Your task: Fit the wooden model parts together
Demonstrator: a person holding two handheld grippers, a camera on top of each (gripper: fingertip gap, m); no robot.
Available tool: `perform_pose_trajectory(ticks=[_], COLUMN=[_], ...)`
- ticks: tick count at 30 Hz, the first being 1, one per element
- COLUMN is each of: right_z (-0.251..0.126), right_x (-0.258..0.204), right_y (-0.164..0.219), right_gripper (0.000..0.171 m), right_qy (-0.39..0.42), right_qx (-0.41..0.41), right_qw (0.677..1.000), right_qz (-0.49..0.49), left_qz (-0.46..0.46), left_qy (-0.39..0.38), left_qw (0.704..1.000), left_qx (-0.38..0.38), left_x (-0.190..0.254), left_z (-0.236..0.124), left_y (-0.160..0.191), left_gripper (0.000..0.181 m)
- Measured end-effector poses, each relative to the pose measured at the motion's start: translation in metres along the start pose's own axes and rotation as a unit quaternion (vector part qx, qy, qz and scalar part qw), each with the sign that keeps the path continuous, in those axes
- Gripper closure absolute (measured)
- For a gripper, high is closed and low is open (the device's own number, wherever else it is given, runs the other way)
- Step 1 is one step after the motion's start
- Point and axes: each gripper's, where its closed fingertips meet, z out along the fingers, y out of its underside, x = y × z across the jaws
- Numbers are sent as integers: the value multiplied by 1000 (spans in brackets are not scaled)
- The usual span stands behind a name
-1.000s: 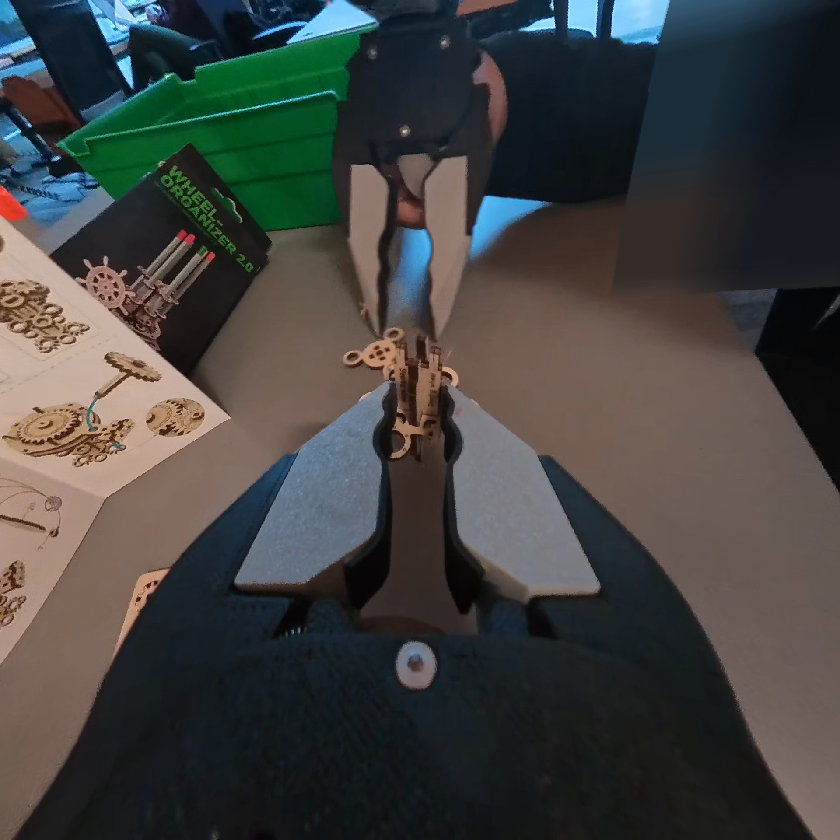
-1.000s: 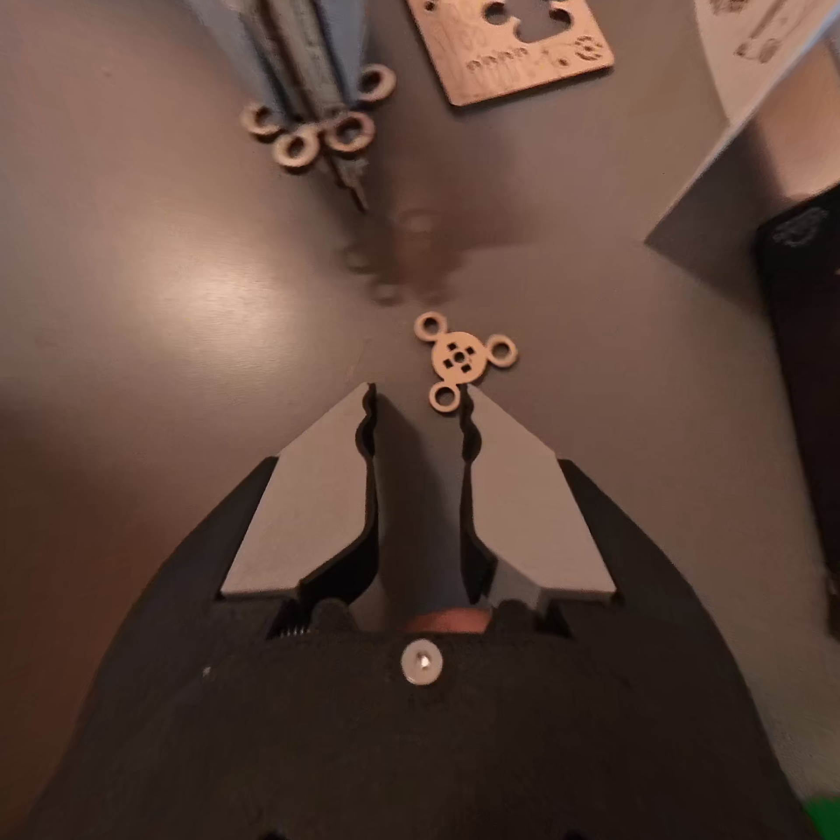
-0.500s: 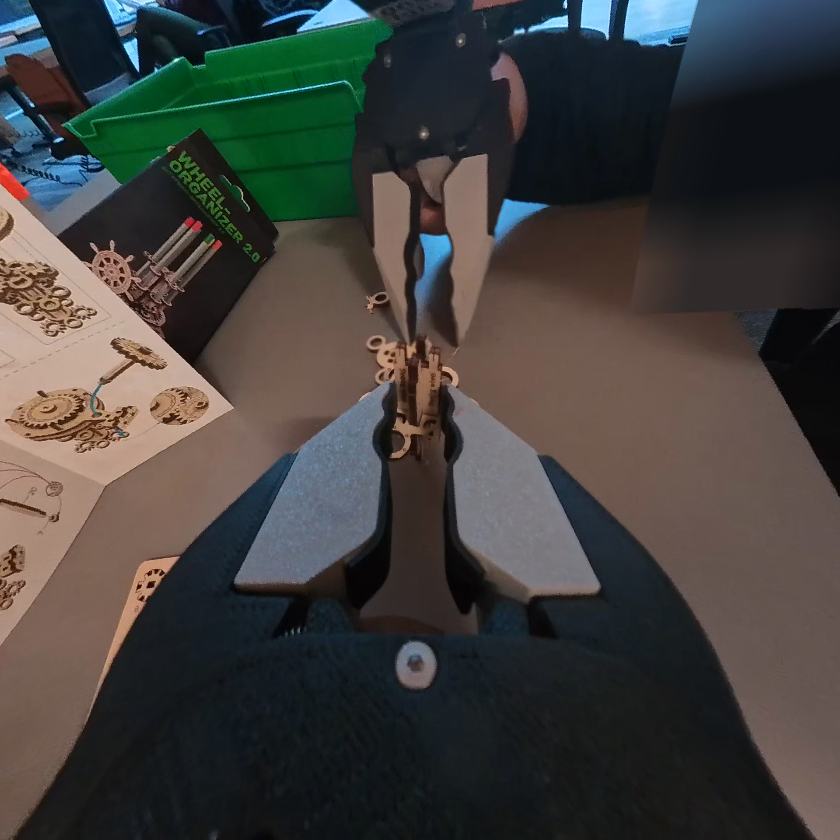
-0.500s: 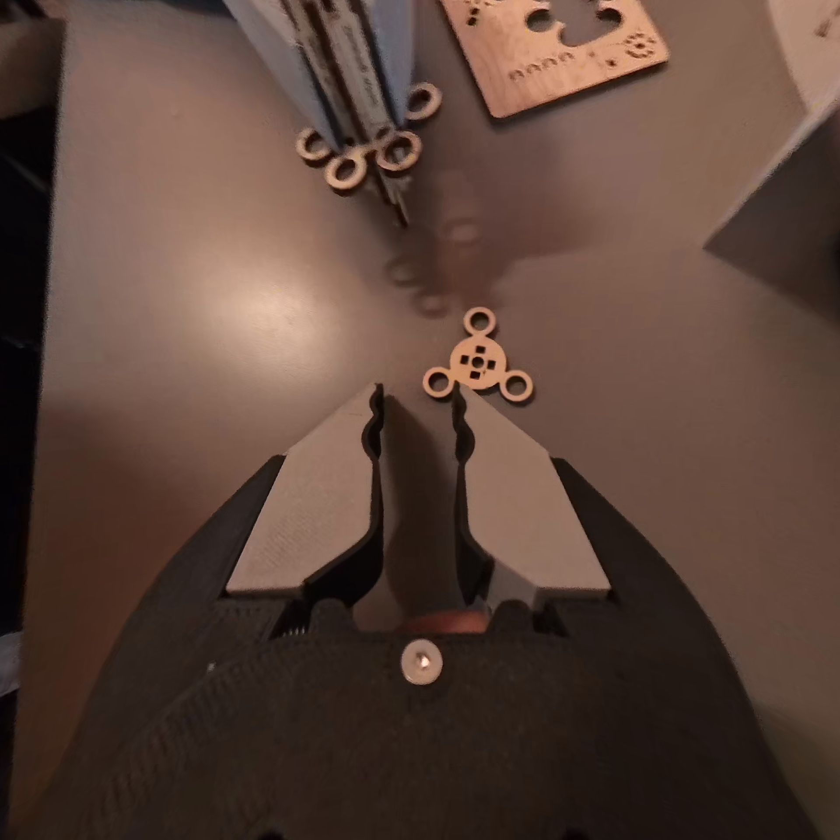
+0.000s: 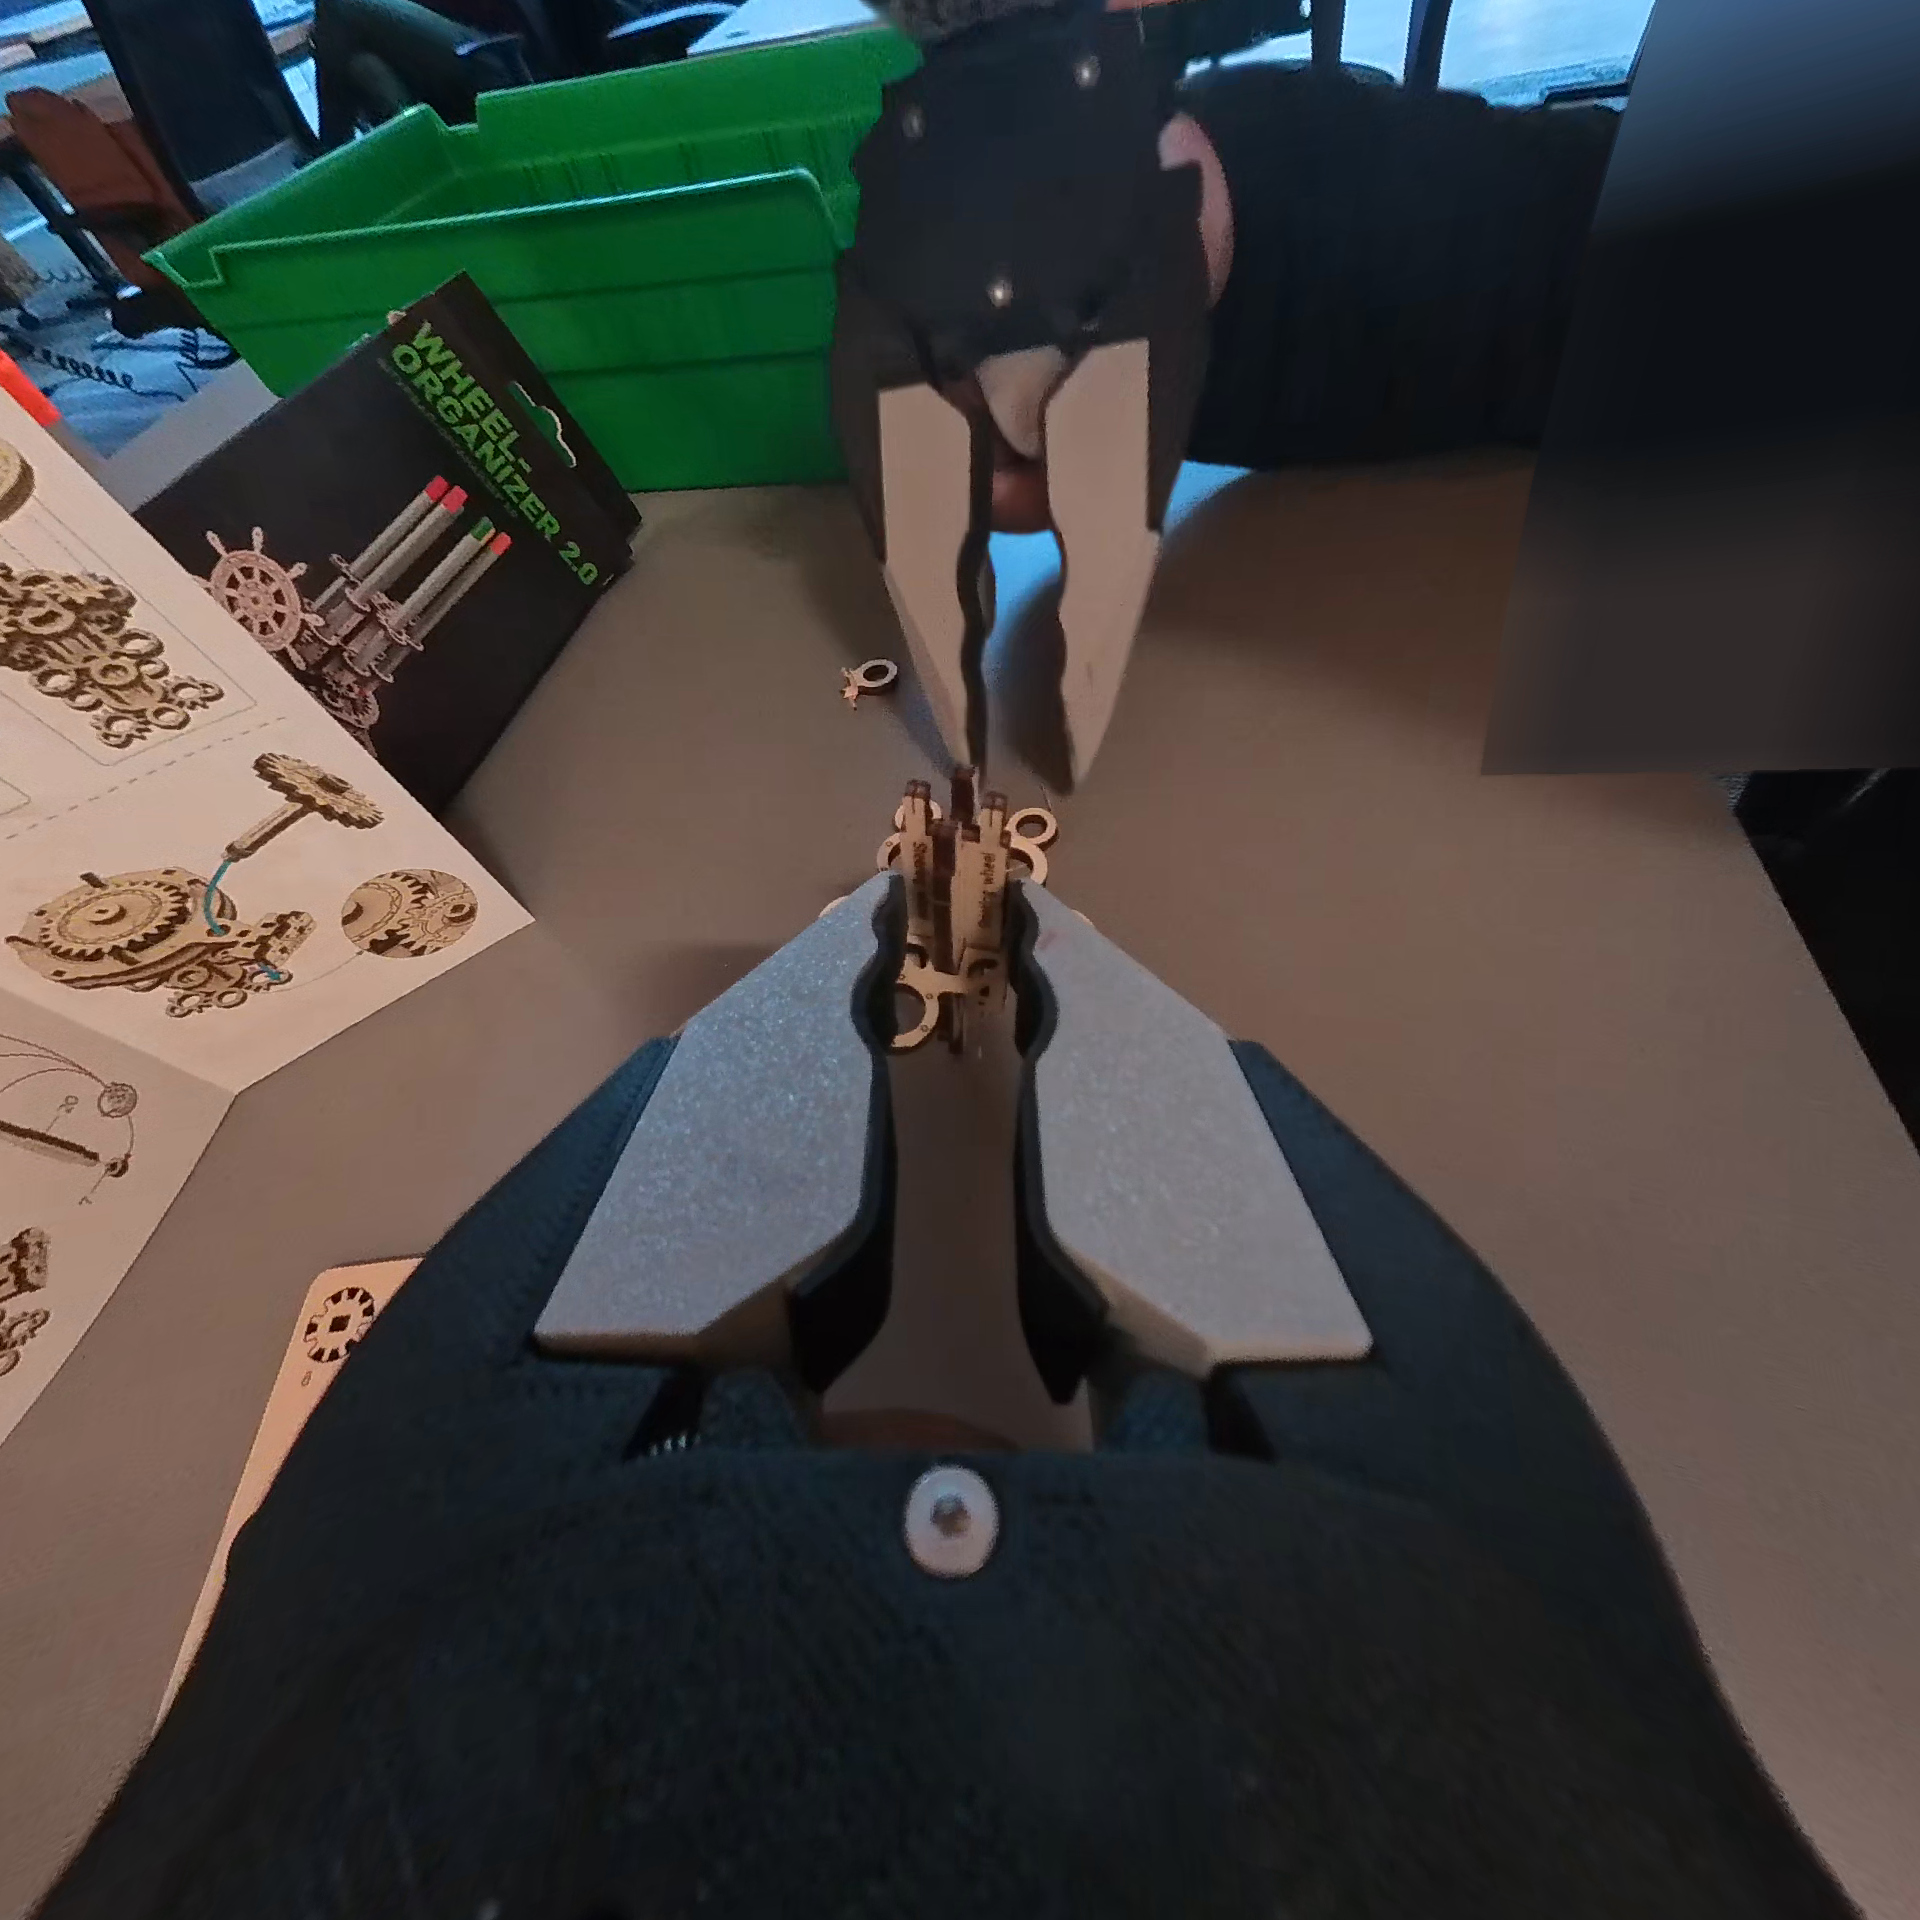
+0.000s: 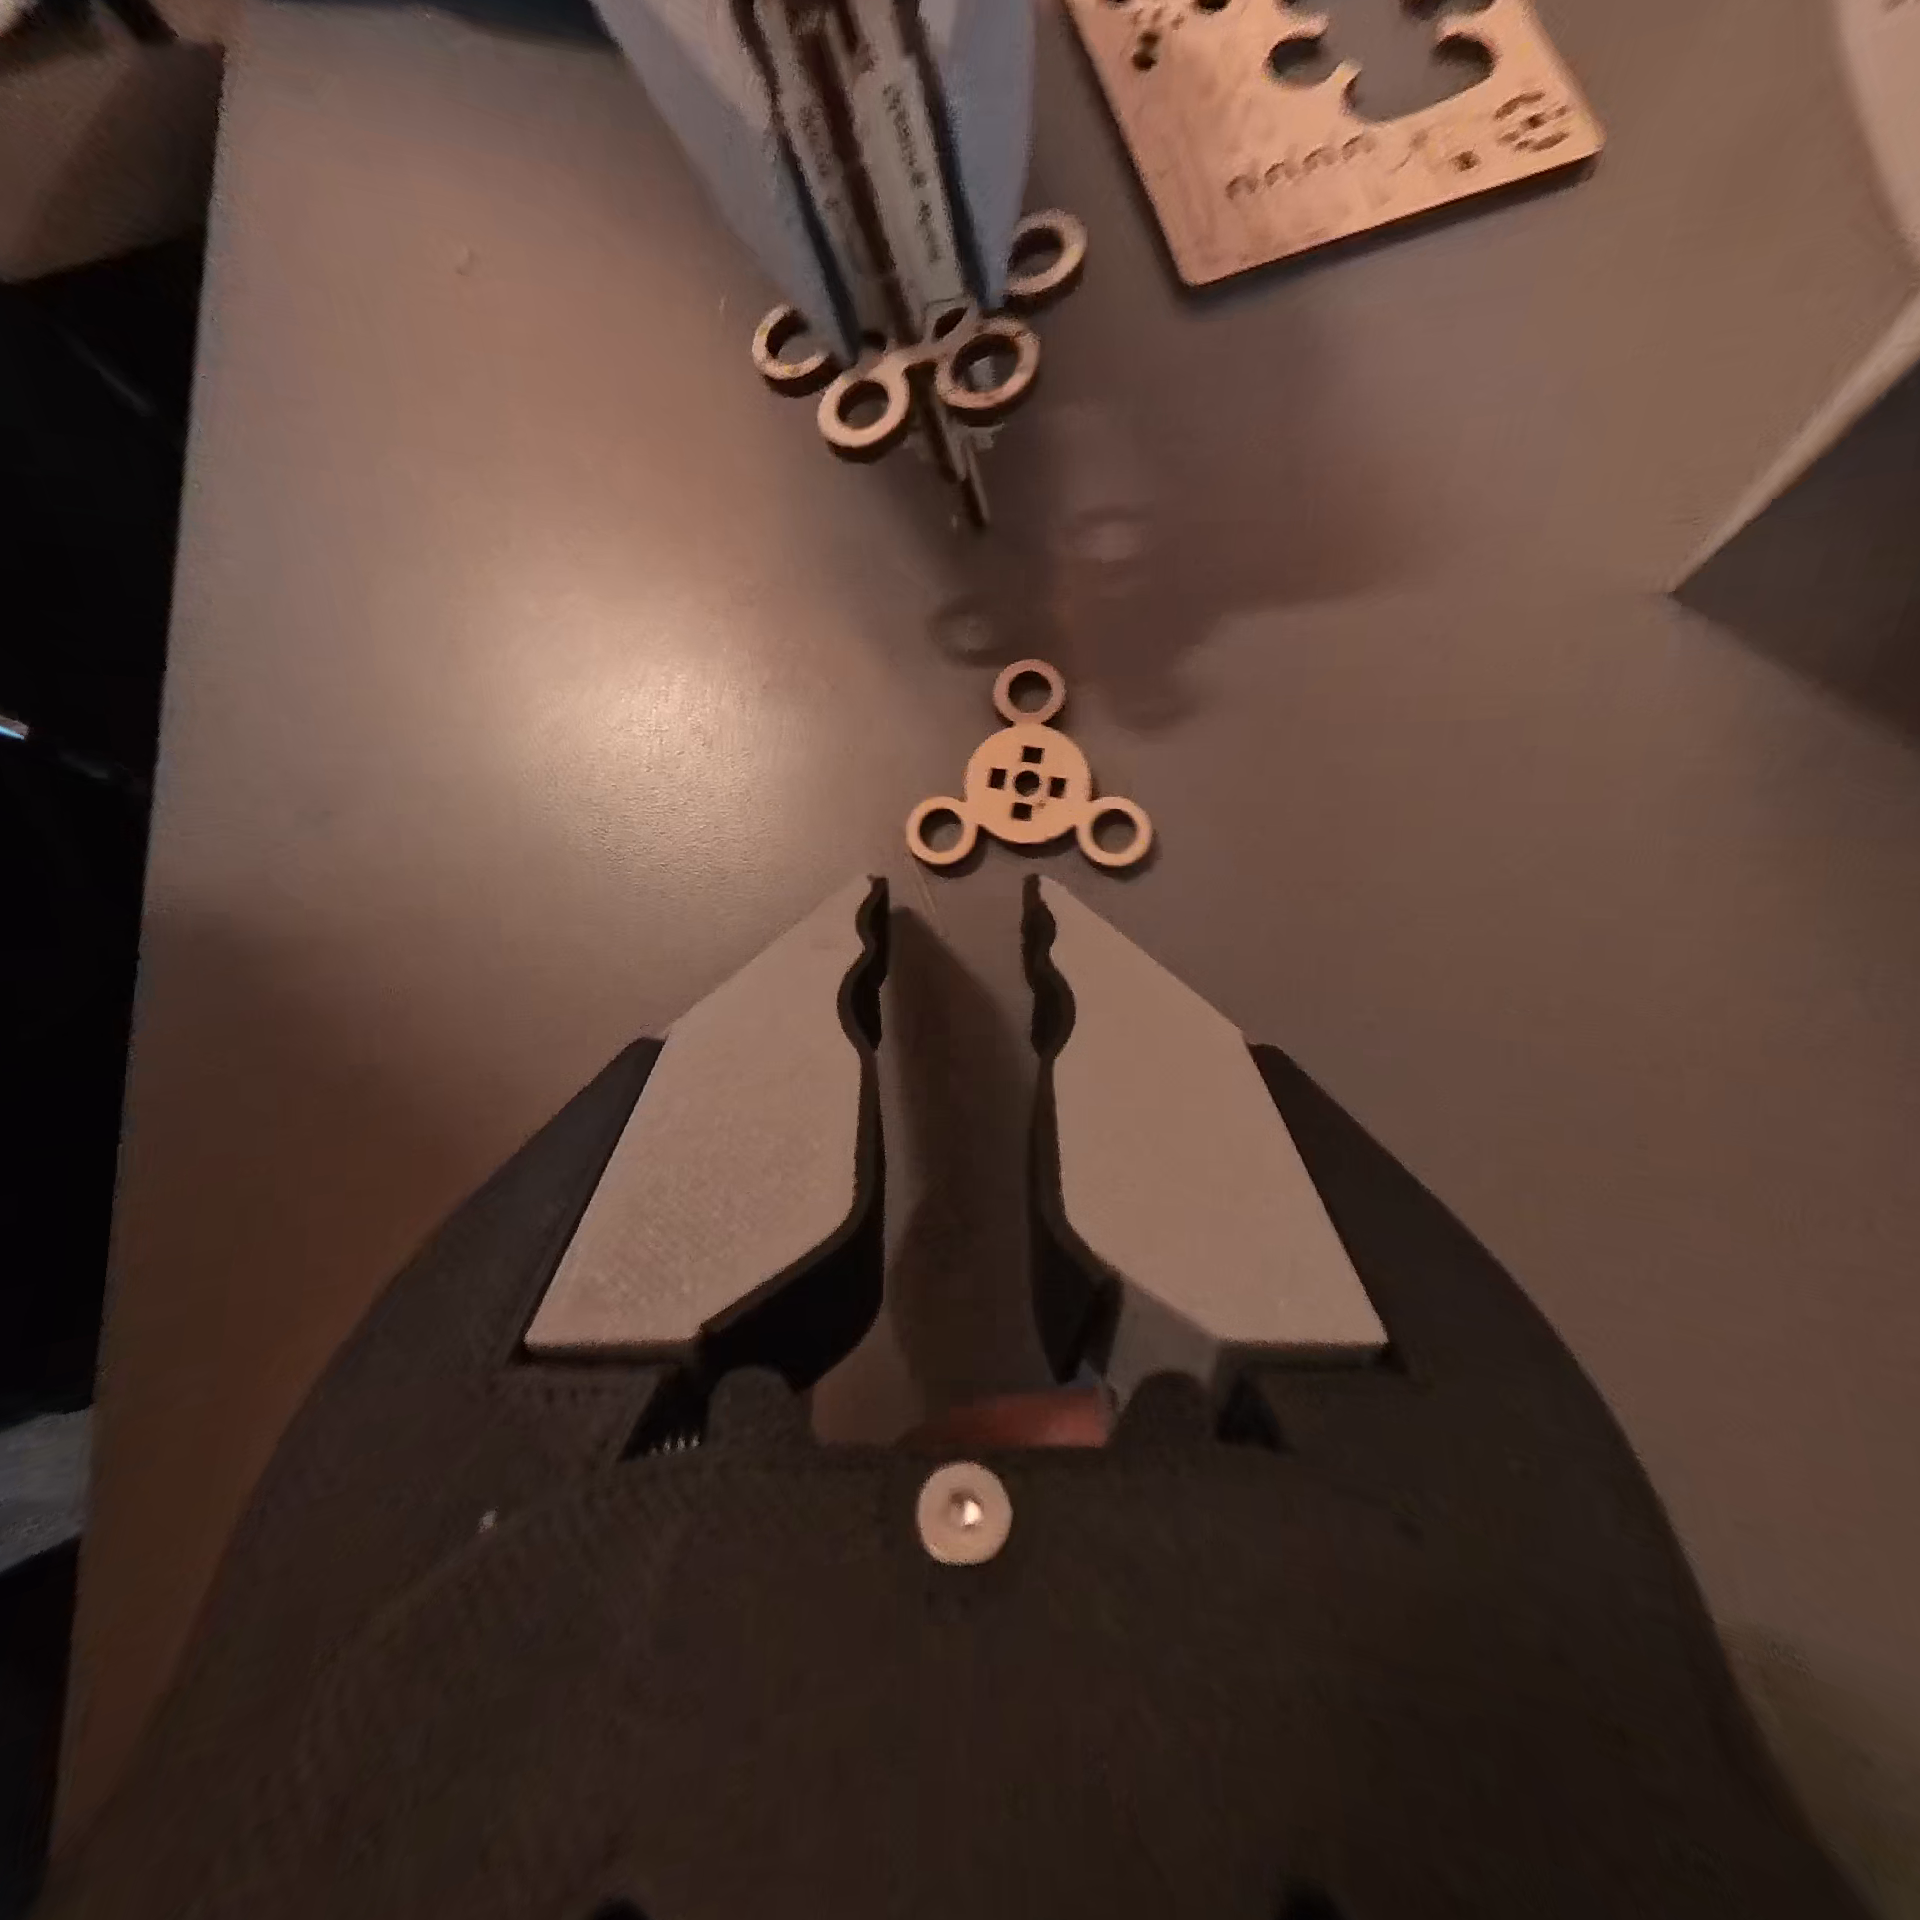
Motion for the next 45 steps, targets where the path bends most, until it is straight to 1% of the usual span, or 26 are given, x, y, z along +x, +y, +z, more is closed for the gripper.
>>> perform_pose_trajectory(ticks=[2, 7, 9, 12, 15, 19, 22, 23, 25, 29, 34, 38, 41, 44, 45], right_z=[8, 21, 17, 0, -7, 6, 15, 18, 20, 25, 23, 17, 11, 13, 15], right_x=[-8, -37, -33, -15, 9, 8, 8, 7, 6, 2, 5, 2, 2, 3, 2], right_y=[-5, -18, -21, -29, -26, -19, -14, -14, -16, -19, -18, -20, -22, -21, -21], right_gripper=[150, 149, 149, 152, 150, 146, 137, 137, 140, 161, 161, 162, 150, 138, 137], right_qy=[-13, -76, -60, -21, 49, 47, 42, 39, 39, 33, 56, 43, 46, 69, 71], right_qx=[2, 18, 25, 60, 55, 32, 15, 14, 18, 19, -7, 1, 3, -4, -7], right_qw=[1000, 996, 997, 998, 997, 997, 997, 997, 997, 997, 997, 999, 999, 997, 996], right_qz=[-10, -39, -42, -26, -35, -52, -57, -62, -70, -73, -47, 6, 13, -31, -48], left_qz=[-1, -9, -10, -10, -11, -13, -15, -15, -18, -23, -36, -53, -62, -62, -62], left_qy=[-1, -4, -4, -4, -4, -3, -3, -3, -5, -7, -20, -46, -60, -60, -59], left_qw=[1000, 1000, 1000, 1000, 1000, 1000, 1000, 1000, 1000, 1000, 999, 998, 996, 996, 996], left_qx=[0, -1, -1, -1, -1, -1, -1, -1, -1, -1, -3, -5, -7, -7, -7], left_x=[0, -2, -2, -2, -2, -2, -2, -2, -2, -3, -8, -17, -22, -21, -21], left_z=[0, 0, 0, 0, 0, 0, 0, 1, 1, 2, 1, 1, 0, 1, 1], left_y=[0, 0, 0, 0, 0, 0, 0, 0, 0, -1, 0, 2, 3, 3, 3], left_gripper=[166, 166, 166, 166, 166, 166, 166, 166, 166, 166, 166, 166, 166, 166, 166])
